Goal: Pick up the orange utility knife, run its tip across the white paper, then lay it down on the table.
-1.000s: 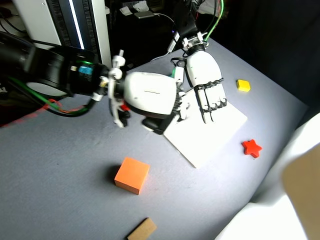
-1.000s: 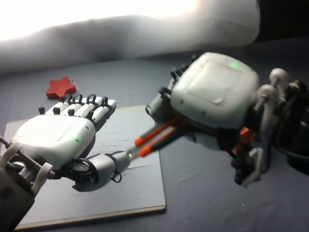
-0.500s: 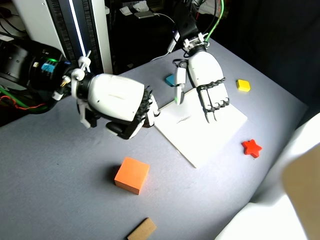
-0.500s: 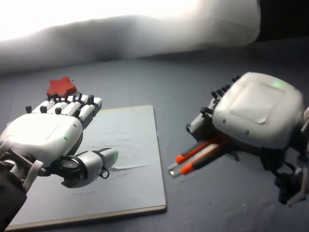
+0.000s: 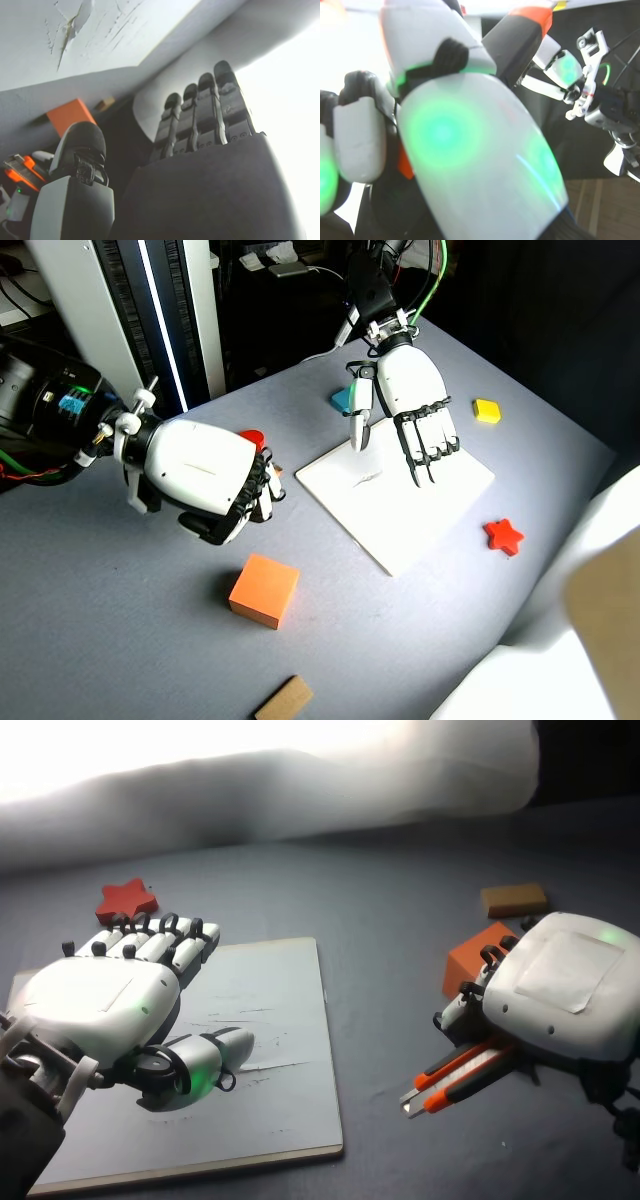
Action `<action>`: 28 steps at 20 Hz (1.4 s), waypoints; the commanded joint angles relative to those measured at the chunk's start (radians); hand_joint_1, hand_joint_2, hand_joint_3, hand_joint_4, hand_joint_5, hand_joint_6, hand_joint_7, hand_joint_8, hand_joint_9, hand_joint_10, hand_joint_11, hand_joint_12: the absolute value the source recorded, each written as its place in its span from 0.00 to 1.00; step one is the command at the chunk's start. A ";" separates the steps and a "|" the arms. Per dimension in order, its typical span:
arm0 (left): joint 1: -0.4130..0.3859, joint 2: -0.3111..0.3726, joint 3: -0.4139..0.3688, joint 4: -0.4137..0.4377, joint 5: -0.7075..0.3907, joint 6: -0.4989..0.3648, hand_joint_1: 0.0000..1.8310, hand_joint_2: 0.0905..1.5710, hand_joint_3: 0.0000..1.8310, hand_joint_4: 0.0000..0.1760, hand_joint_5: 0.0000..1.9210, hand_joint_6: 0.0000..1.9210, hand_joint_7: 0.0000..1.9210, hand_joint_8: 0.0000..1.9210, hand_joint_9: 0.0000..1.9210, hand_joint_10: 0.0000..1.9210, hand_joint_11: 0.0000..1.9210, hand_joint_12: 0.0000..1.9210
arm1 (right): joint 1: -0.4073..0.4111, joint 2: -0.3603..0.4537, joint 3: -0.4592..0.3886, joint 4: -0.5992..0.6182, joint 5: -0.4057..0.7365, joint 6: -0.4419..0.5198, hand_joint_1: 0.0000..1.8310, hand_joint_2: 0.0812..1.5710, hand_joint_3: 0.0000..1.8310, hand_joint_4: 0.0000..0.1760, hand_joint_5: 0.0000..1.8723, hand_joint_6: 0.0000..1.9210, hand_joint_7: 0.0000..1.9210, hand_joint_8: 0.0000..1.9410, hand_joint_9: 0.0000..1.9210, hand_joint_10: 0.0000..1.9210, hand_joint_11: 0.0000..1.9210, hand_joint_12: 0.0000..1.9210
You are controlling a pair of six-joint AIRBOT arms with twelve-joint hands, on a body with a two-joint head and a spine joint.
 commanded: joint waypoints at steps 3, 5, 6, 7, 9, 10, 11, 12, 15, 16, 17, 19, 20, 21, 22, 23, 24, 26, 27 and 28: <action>-0.005 0.000 0.006 0.059 -0.088 -0.001 0.08 0.83 0.00 0.06 0.00 0.00 0.00 0.00 0.01 0.00 0.00 0.15 | 0.000 -0.003 0.015 -0.017 0.109 0.000 0.65 0.90 0.00 0.00 0.36 0.84 0.37 1.00 0.59 1.00 0.56 1.00; -0.005 -0.001 0.006 0.059 -0.088 -0.001 0.07 0.84 0.00 0.07 0.00 0.00 0.00 0.00 0.01 0.00 0.00 0.15 | -0.006 -0.003 0.016 -0.017 0.109 0.000 0.63 0.90 0.00 0.00 0.35 0.73 0.30 0.97 0.41 1.00 0.41 1.00; -0.005 -0.001 0.006 0.059 -0.088 -0.001 0.06 0.84 0.00 0.07 0.00 0.00 0.00 0.00 0.01 0.00 0.00 0.15 | -0.009 -0.003 0.016 -0.017 0.109 0.000 0.62 0.90 0.00 0.00 0.35 0.73 0.30 0.95 0.34 1.00 0.35 1.00; -0.005 -0.001 0.007 0.059 -0.088 -0.001 0.07 0.84 0.00 0.06 0.00 0.00 0.00 0.00 0.00 0.00 0.00 0.13 | -0.012 -0.003 0.016 -0.017 0.109 0.000 0.60 0.87 0.00 0.00 0.33 0.77 0.31 0.90 0.27 0.97 0.28 1.00; -0.004 -0.001 0.008 0.059 -0.088 -0.001 0.07 0.84 0.00 0.08 0.00 0.00 0.00 0.00 0.01 0.00 0.00 0.14 | -0.014 -0.002 0.016 -0.017 0.109 0.000 0.57 0.87 0.00 0.00 0.31 0.82 0.25 0.91 0.15 0.92 0.17 1.00; -0.003 -0.001 0.009 0.059 -0.088 -0.002 0.07 0.84 0.00 0.08 0.00 0.00 0.00 0.00 0.01 0.00 0.00 0.13 | -0.014 -0.001 0.016 -0.017 0.109 -0.001 0.54 0.82 0.00 0.00 0.17 0.64 0.17 0.67 0.14 0.82 0.09 1.00; -0.003 -0.001 0.010 0.059 -0.088 -0.002 0.06 0.84 0.00 0.08 0.00 0.00 0.00 0.00 0.00 0.00 0.00 0.10 | -0.014 0.000 0.016 -0.017 0.108 -0.001 0.52 0.80 0.00 0.00 0.14 0.48 0.19 0.48 0.15 0.69 0.05 0.97; -0.002 -0.001 0.010 0.059 -0.088 -0.002 0.05 0.84 0.00 0.07 0.00 0.00 0.00 0.00 0.00 0.00 0.00 0.05 | -0.014 0.002 0.016 -0.017 0.109 -0.002 0.50 0.79 0.00 0.00 0.14 0.35 0.21 0.30 0.15 0.57 0.02 0.91; 0.003 -0.001 0.012 0.059 -0.088 -0.009 0.07 0.84 0.00 0.07 0.00 0.00 0.00 0.00 0.00 0.00 0.00 0.04 | -0.016 0.006 0.016 -0.017 0.115 -0.008 0.45 0.78 0.00 0.00 0.14 0.14 0.21 0.04 0.12 0.35 0.00 0.74; 0.003 -0.001 0.013 0.059 -0.089 -0.009 0.06 0.84 0.00 0.06 0.00 0.00 0.00 0.00 0.00 0.00 0.00 0.06 | -0.016 0.010 0.015 -0.017 0.116 -0.008 0.44 0.77 0.00 0.00 0.14 0.08 0.19 0.02 0.12 0.27 0.00 0.68; 0.003 -0.001 0.014 0.059 -0.089 -0.009 0.07 0.83 0.00 0.07 0.00 0.00 0.00 0.00 0.00 0.00 0.00 0.05 | -0.017 0.014 0.012 -0.017 0.116 -0.008 0.41 0.77 0.00 0.00 0.13 0.04 0.17 0.00 0.12 0.20 0.00 0.64; 0.003 -0.001 0.016 0.059 -0.089 -0.009 0.07 0.83 0.00 0.05 0.00 0.00 0.00 0.00 0.01 0.00 0.00 0.06 | -0.017 0.027 0.004 -0.017 0.114 -0.010 0.42 0.74 0.00 0.00 0.11 0.01 0.14 0.00 0.12 0.11 0.00 0.58; 0.003 -0.001 0.016 0.059 -0.089 -0.009 0.07 0.83 0.00 0.05 0.00 0.00 0.00 0.00 0.01 0.00 0.00 0.06 | -0.017 0.033 0.000 -0.017 0.112 -0.010 0.41 0.74 0.00 0.00 0.09 0.00 0.12 0.00 0.12 0.09 0.00 0.54; 0.004 -0.001 0.016 0.059 -0.089 -0.009 0.07 0.83 0.00 0.07 0.00 0.00 0.00 0.00 0.02 0.01 0.00 0.06 | -0.017 0.039 -0.003 -0.017 0.111 -0.011 0.39 0.73 0.00 0.00 0.05 0.00 0.07 0.00 0.07 0.05 0.00 0.40; 0.004 -0.001 0.017 0.059 -0.089 -0.009 0.07 0.84 0.00 0.06 0.00 0.00 0.00 0.00 0.02 0.01 0.00 0.06 | -0.017 0.047 -0.007 -0.017 0.111 -0.011 0.38 0.72 0.00 0.00 0.03 0.00 0.04 0.00 0.05 0.03 0.00 0.29; 0.004 -0.001 0.017 0.059 -0.089 -0.009 0.06 0.84 0.00 0.06 0.00 0.00 0.00 0.00 0.03 0.01 0.00 0.06 | -0.016 0.056 -0.011 -0.017 0.111 -0.010 0.36 0.69 0.00 0.00 0.01 0.00 0.01 0.00 0.03 0.02 0.00 0.20; 0.004 -0.001 0.016 0.059 -0.089 -0.009 0.06 0.84 0.00 0.07 0.00 0.00 0.00 0.00 0.03 0.01 0.00 0.08 | -0.016 0.069 -0.018 -0.017 0.109 -0.010 0.33 0.68 0.00 0.00 0.00 0.00 0.00 0.00 0.02 0.01 0.00 0.14; 0.004 -0.001 0.016 0.059 -0.089 -0.009 0.08 0.83 0.00 0.07 0.00 0.00 0.00 0.00 0.03 0.00 0.00 0.18 | -0.012 0.097 -0.032 -0.017 0.092 -0.006 0.27 0.64 0.00 0.00 0.00 0.00 0.00 0.00 0.00 0.00 0.00 0.05; 0.004 -0.001 0.015 0.059 -0.089 -0.009 0.08 0.83 0.00 0.08 0.00 0.00 0.00 0.00 0.03 0.00 0.00 0.20 | -0.010 0.116 -0.042 -0.017 0.083 0.001 0.23 0.63 0.00 0.00 0.00 0.00 0.00 0.00 0.00 0.00 0.00 0.01; 0.001 -0.001 0.015 0.059 -0.089 -0.009 0.08 0.83 0.00 0.08 0.00 0.00 0.00 0.00 0.03 0.00 0.00 0.21 | -0.004 0.135 -0.054 -0.016 0.067 0.008 0.20 0.63 0.00 0.00 0.00 0.00 0.00 0.00 0.00 0.00 0.00 0.00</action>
